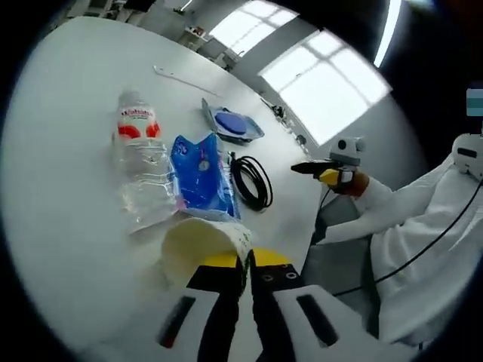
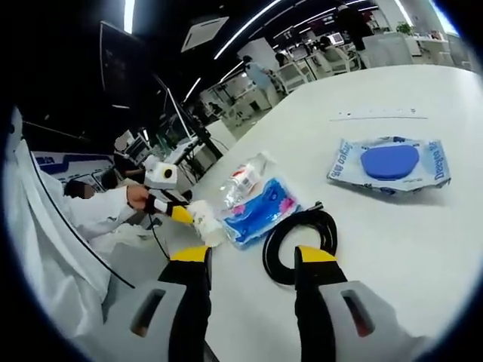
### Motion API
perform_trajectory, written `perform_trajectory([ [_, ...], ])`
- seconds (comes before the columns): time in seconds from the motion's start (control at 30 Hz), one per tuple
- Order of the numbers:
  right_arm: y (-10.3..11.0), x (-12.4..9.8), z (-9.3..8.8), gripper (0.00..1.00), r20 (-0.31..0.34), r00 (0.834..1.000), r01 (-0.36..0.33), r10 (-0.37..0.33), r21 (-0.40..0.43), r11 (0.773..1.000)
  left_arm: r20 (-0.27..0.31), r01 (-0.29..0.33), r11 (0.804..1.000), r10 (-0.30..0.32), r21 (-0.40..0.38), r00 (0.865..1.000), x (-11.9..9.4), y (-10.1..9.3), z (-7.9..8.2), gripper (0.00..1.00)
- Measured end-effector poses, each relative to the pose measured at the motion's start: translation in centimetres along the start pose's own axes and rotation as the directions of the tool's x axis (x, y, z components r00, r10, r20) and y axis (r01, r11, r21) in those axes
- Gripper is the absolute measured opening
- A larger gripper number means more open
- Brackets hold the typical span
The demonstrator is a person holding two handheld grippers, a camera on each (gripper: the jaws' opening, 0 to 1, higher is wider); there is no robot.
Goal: Arrange the tabletop items into an orderly group along one side of the table until the central work area is clear of visible clutter.
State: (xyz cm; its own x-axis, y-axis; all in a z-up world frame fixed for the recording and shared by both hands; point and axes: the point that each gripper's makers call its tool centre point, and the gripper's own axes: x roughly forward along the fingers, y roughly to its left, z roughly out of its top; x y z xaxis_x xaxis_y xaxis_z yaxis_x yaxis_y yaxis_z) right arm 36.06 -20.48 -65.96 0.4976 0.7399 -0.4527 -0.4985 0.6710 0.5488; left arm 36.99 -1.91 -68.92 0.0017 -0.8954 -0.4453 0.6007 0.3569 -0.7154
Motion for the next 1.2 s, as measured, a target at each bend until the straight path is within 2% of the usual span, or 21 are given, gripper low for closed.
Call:
perform_trajectory([
  [0.07,0.2,0.0,0.1,0.42,-0.002,1.0,-0.004,0.004,-0.007,1.0,-0.005,-0.014,1.0,0.014,0.026,1.0,0.0,-0.5,-0.1,0.0],
  [0.17,0.4,-0.1,0.3,0.42,0.002,1.0,-0.01,0.01,-0.009,1.0,-0.016,0.007,1.0,-0.007,0.022,1.0,0.1,-1.6,-0.3,0.0],
  [0.27,0.6,-0.1,0.5,0.42,0.007,1.0,-0.014,0.015,-0.013,1.0,-0.034,0.002,0.998,0.0,0.068,0.999,0.1,-2.4,-0.5,0.0],
  [0.43,0.9,-0.3,1.0,0.43,0.013,1.0,-0.019,0.019,-0.024,1.0,-0.041,-0.024,0.988,0.031,0.152,0.999,0.2,-4.1,0.5,0.0],
  [0.5,1.0,-0.4,1.1,0.43,0.014,1.0,-0.019,0.02,-0.026,0.999,-0.037,-0.029,0.986,0.036,0.163,0.999,0.3,-4.6,0.8,0.0],
  [0.6,1.2,-0.7,1.6,0.42,0.014,1.0,-0.012,0.013,-0.047,0.999,-0.044,-0.065,0.972,0.077,0.226,0.996,0.7,-5.6,1.5,0.0],
  [0.87,1.2,-1.6,2.8,0.42,0.024,1.0,-0.004,0.006,-0.075,0.997,-0.041,-0.112,0.94,0.132,0.324,0.99,2.5,-8.0,2.6,0.0],
  [0.9,1.2,-1.6,2.9,0.42,0.023,1.0,-0.004,0.006,-0.077,0.997,-0.042,-0.113,0.939,0.134,0.324,0.99,2.6,-8.1,2.6,0.0],
  [1.03,1.4,-2.2,4.2,0.41,0.041,0.999,0.0,0.005,-0.108,0.994,-0.074,-0.126,0.912,0.167,0.391,0.983,4.0,-9.0,2.3,0.0],
  [1.17,1.9,-2.4,5.0,0.41,0.039,0.999,0.0,0.006,-0.143,0.99,-0.095,-0.133,0.897,0.189,0.422,0.977,5.0,-9.8,2.0,0.0],
  [1.2,2.0,-2.4,5.1,0.41,0.036,0.999,-0.001,0.006,-0.149,0.989,-0.1,-0.137,0.888,0.2,0.44,0.975,5.4,-10.2,2.0,0.0],
])
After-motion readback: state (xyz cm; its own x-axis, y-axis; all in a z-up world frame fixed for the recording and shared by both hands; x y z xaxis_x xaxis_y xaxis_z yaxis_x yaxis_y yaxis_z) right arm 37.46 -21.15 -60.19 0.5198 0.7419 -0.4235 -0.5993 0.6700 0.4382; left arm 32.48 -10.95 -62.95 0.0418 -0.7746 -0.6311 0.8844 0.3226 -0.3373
